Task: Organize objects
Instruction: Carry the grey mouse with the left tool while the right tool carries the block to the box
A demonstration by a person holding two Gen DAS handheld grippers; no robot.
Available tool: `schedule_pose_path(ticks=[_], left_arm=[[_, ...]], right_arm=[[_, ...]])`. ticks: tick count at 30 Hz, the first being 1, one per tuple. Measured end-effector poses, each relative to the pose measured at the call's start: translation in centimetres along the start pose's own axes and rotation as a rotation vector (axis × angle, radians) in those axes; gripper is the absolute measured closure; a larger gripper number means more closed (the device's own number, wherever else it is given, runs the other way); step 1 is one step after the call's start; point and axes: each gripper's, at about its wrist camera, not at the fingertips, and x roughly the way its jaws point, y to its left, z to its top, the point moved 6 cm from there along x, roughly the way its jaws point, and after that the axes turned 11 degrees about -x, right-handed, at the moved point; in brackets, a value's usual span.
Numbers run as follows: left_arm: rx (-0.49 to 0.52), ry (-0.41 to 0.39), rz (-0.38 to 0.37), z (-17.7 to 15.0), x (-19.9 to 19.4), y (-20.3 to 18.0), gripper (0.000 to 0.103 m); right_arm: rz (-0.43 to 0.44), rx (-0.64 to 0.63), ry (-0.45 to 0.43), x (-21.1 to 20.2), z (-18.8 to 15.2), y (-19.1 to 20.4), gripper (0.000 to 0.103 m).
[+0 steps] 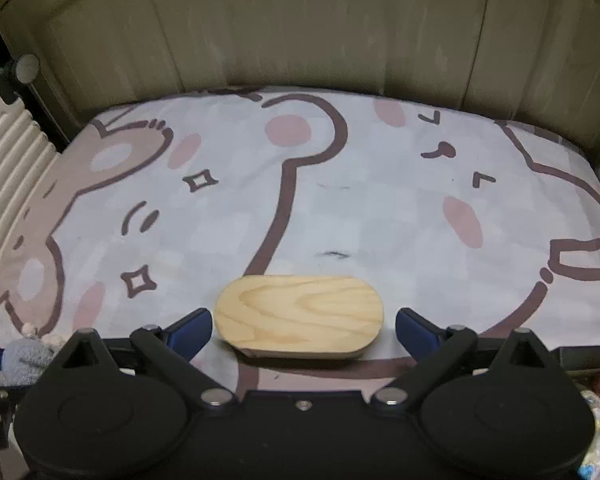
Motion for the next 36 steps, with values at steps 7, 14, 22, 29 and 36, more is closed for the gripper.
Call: schedule_pose_path(ticks=[7, 14, 22, 29, 36], left_arm=[[0.053, -0.010, 0.018, 0.0, 0.3, -0.5, 0.049], [0.080, 0.001, 0.019, -0.1, 0.7, -0.7, 0.047], [0.080, 0.024, 0.017, -0.4, 0.7, -0.5, 0.049], [0.039, -0.043, 0.025, 0.3, -1.4, -0.4, 0.049], [-0.022, -0.111, 0.015, 0.6, -4.2, -0.4, 0.049]], right_arm=[[-0.004, 0.002, 0.028, 1.3, 0.1, 0.2, 0.003], [-0.003, -0.002, 0.045, 1.4, 0.1, 0.3, 0.009], [0.004, -0.060, 0.064, 0.4, 0.0, 1.2, 0.009], [0.008, -0.059, 0.020, -2.3, 0.7, 1.9, 0.009], [0.029, -0.064, -0.047, -6.2, 1.4, 2.9, 0.009]])
